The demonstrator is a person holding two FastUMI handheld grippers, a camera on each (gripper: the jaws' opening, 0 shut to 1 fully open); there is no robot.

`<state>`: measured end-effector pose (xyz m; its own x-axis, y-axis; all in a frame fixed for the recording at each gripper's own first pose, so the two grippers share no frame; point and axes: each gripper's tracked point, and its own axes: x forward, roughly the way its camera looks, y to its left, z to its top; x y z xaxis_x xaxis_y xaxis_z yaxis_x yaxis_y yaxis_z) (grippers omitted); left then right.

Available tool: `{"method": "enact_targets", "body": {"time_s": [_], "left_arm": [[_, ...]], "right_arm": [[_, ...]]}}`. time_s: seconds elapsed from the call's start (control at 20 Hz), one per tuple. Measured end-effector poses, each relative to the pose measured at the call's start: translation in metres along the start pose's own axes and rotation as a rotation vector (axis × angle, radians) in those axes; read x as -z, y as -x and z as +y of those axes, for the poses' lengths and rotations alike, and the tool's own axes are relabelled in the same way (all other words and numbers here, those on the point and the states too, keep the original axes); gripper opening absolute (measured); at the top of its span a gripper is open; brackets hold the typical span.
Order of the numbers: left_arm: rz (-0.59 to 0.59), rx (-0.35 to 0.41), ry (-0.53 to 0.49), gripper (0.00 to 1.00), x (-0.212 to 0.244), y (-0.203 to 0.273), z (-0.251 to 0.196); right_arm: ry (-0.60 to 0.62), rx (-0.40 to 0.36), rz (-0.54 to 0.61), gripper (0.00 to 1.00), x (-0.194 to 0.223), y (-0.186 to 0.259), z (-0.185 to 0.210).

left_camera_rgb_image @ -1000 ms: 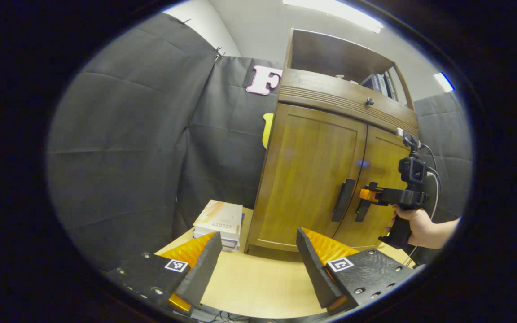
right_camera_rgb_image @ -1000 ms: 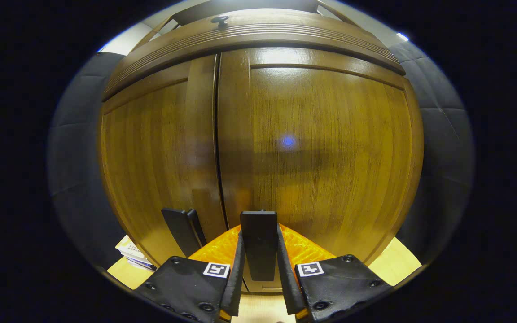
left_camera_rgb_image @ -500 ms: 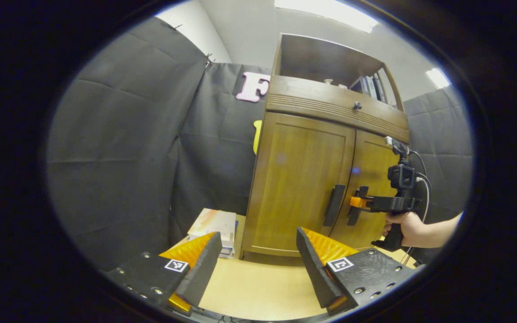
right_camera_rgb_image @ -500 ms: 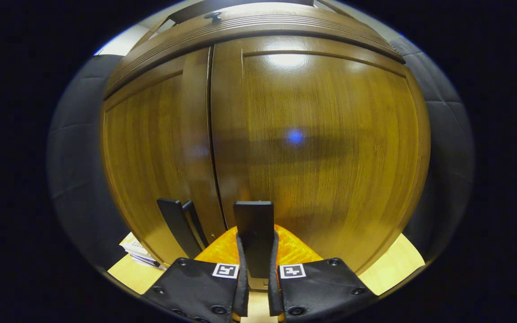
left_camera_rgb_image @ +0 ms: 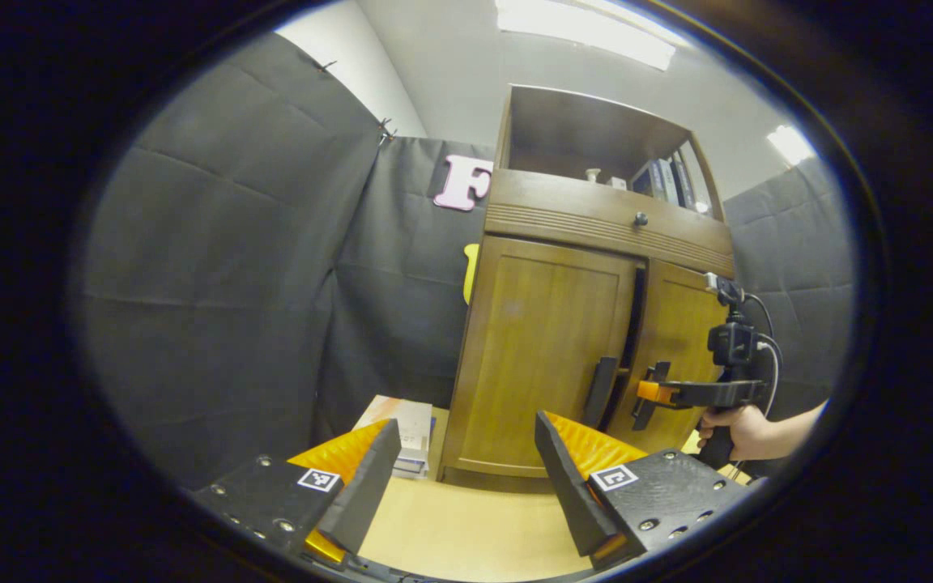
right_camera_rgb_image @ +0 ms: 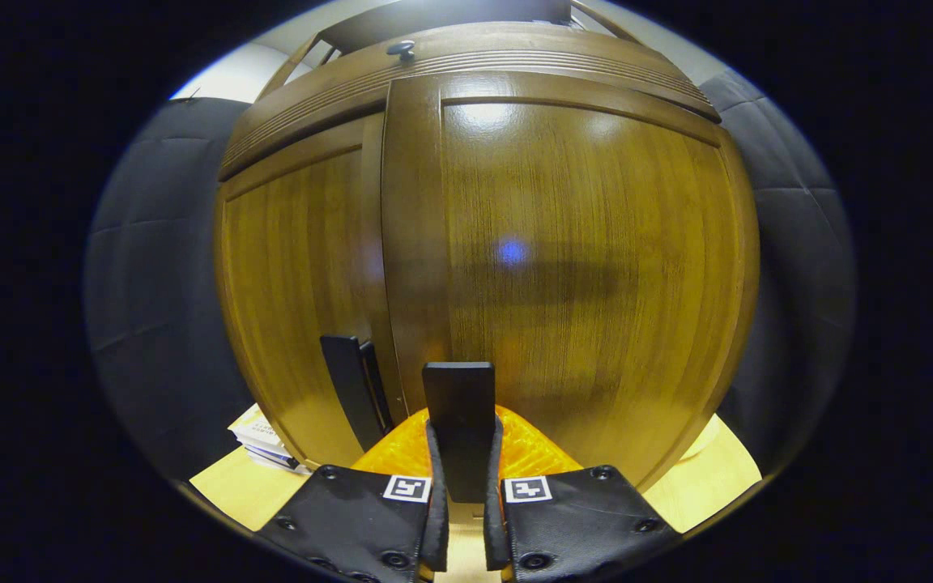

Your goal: Open the right door of the double-door shoe cabinet with the right hand, and open the left door with the left hand.

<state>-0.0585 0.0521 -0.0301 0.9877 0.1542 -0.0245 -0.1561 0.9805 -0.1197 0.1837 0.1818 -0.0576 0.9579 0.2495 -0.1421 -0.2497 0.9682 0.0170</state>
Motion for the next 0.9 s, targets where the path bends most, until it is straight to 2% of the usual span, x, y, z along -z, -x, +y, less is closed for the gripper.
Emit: {"method": "enact_targets", "body": {"time_s": [0.3, 0.7, 0.9], "left_arm": [[0.013, 0.001, -0.007, 0.96, -0.001, 0.003, -0.003], [0.019, 0.039, -0.04, 0.96, -0.006, -0.003, -0.006], [0.023, 0.065, -0.063, 0.96, -0.011, -0.005, -0.012]], "right_arm": [[0.014, -0.047, -0.006, 0.18, 0.002, 0.0, 0.002], [0.018, -0.133, -0.001, 0.19, -0.008, 0.01, 0.003], [0.017, -0.139, 0.009, 0.18, -0.008, 0.01, 0.002]]}}
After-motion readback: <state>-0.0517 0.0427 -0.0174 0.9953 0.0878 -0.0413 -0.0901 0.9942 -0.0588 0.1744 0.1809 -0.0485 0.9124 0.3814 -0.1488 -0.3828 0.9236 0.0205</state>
